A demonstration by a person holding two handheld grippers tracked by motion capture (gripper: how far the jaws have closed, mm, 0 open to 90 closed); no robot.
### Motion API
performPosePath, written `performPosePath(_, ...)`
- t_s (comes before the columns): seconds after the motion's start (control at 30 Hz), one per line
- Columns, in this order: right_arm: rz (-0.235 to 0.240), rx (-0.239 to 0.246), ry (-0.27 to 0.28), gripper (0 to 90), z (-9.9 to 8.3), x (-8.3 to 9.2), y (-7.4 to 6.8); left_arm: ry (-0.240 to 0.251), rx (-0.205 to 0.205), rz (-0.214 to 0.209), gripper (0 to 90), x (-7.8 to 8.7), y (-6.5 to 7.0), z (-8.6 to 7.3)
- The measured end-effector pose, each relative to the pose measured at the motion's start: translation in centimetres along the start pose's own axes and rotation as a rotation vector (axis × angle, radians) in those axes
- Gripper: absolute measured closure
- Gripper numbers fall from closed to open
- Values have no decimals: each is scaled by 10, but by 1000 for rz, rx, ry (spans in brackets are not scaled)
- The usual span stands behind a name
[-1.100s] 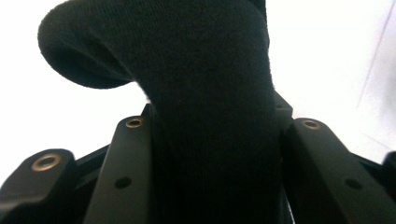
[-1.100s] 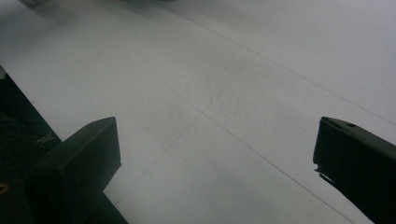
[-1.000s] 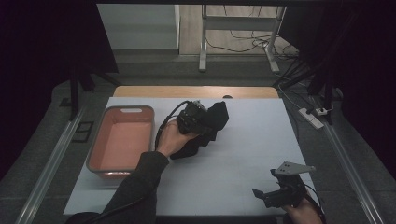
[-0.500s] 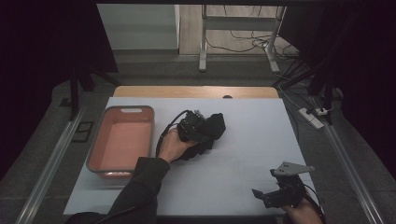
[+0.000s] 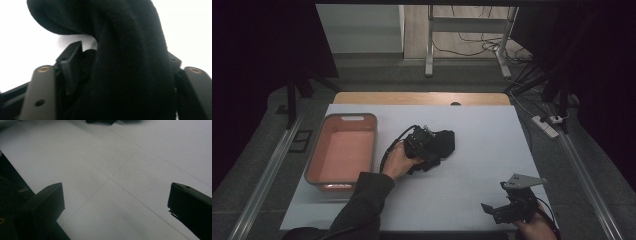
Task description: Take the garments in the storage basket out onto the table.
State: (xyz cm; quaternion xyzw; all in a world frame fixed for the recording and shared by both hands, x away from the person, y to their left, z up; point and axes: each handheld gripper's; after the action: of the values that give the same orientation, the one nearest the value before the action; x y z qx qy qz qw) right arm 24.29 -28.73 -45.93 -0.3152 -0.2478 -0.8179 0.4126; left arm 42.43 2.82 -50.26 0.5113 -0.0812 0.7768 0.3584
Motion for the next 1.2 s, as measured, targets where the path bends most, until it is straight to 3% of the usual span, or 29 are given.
performPosePath(0.1,-1,2,-2,6,0,0,0,4,-4,-42,241,2,-2,0)
performPosePath(0.23,-2,1,-3,6,0,0,0,12,3,-62,151,3,-2,0)
performPosePath(0.27,-2,1,-3,6,0,0,0,17,11,-97,121,3,-4,1)
performPosePath(0.4,-2,2,-2,6,0,0,0,21,20,-145,34,5,-5,2)
performPosePath(0.6,-2,2,-3,6,0,0,0,31,0,-178,7,12,-5,3)
performPosePath(0.67,-2,2,-4,6,0,0,-1,45,-17,-214,10,18,-6,1)
performPosePath(0.83,-2,0,-4,6,1,-1,-1,66,-32,-217,7,29,-7,0)
performPosePath(1.03,-3,-1,-5,6,1,-1,-1,116,-36,-257,0,51,-6,-9)
performPosePath(1.2,-3,5,-8,6,1,-1,-1,112,-44,-266,0,55,-7,-17)
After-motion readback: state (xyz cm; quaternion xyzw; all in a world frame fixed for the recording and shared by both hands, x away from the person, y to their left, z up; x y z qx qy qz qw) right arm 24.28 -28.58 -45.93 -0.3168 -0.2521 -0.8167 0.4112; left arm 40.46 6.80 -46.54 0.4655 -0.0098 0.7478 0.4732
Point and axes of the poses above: each handheld gripper's, and its own axes: x roughly backward along the jaws, z roughly out of its top, y roughly to its right, and after that the axes turned 15 degrees about x, right-handed
